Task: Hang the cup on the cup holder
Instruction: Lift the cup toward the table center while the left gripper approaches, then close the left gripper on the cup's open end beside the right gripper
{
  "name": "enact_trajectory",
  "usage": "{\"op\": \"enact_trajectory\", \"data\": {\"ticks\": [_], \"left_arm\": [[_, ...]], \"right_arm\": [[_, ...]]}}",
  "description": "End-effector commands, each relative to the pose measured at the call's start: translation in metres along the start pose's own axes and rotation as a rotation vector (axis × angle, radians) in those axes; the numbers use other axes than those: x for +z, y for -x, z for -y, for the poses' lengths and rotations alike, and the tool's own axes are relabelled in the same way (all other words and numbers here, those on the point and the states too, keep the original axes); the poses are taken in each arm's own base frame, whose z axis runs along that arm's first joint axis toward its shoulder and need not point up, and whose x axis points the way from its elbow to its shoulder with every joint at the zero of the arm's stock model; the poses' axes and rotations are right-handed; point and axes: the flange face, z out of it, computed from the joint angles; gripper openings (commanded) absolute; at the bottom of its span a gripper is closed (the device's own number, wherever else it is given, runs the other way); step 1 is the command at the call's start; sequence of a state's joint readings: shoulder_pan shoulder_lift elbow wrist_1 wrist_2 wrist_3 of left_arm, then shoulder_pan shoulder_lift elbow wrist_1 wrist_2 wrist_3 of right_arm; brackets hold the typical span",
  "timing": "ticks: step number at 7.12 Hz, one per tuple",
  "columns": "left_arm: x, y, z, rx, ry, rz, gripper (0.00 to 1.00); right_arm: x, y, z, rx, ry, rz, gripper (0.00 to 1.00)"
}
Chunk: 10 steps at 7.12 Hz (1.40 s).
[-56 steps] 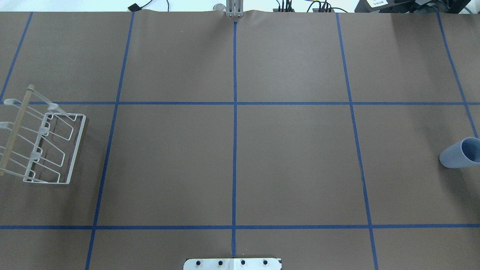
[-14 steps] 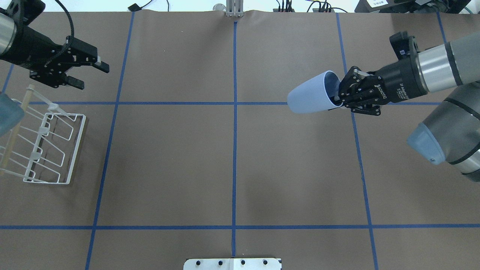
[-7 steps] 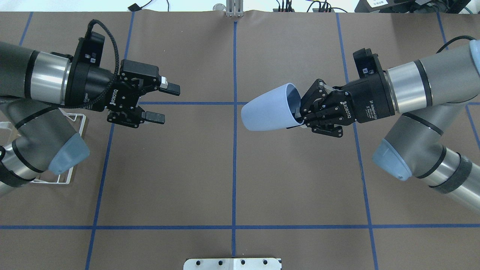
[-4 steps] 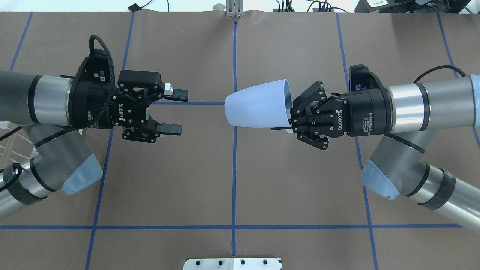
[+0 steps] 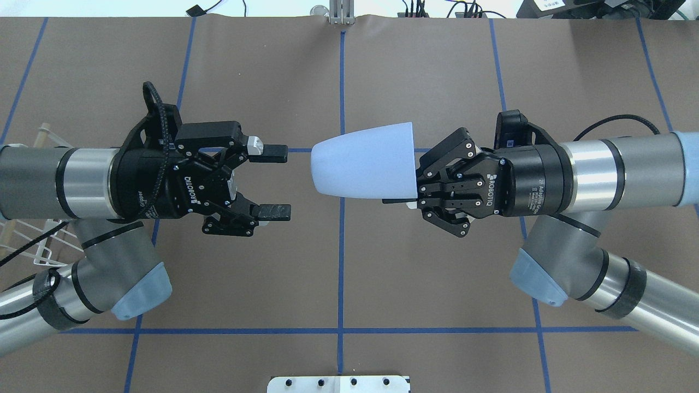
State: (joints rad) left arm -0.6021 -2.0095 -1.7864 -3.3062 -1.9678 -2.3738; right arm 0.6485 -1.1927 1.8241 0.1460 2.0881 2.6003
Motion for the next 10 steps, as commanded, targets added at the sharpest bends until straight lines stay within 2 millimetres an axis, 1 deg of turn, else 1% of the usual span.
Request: {"op": "enact_trajectory", "data": {"ticks": [1,2,3,5,6,10], "left_arm": [[0.004,-0.002,-0.006,-0.001,0.013,-0.039,0.98],[0.004,-0.002,-0.007,-0.001,0.016,-0.041,0.98],[0.005,-0.002,-0.009,-0.002,0.021,-0.044,0.98],[0.013,0.008,-0.017,-0.027,0.025,-0.072,0.98],[0.014,0.010,-0.019,-0.029,0.032,-0.078,0.97],[0.019,0.008,-0.022,-0.030,0.035,-0.096,0.97]], "right_arm": [[0.006,-0.009,-0.006,0.018,0.033,0.000,0.00],[0.009,-0.014,-0.010,0.019,0.056,0.001,0.00],[0.011,-0.015,-0.011,0.021,0.061,0.002,0.00],[0.016,-0.014,-0.013,0.026,0.054,0.034,0.00],[0.019,-0.015,-0.014,0.031,0.056,0.038,0.00],[0.026,-0.020,-0.018,0.042,0.071,0.037,0.00]]}}
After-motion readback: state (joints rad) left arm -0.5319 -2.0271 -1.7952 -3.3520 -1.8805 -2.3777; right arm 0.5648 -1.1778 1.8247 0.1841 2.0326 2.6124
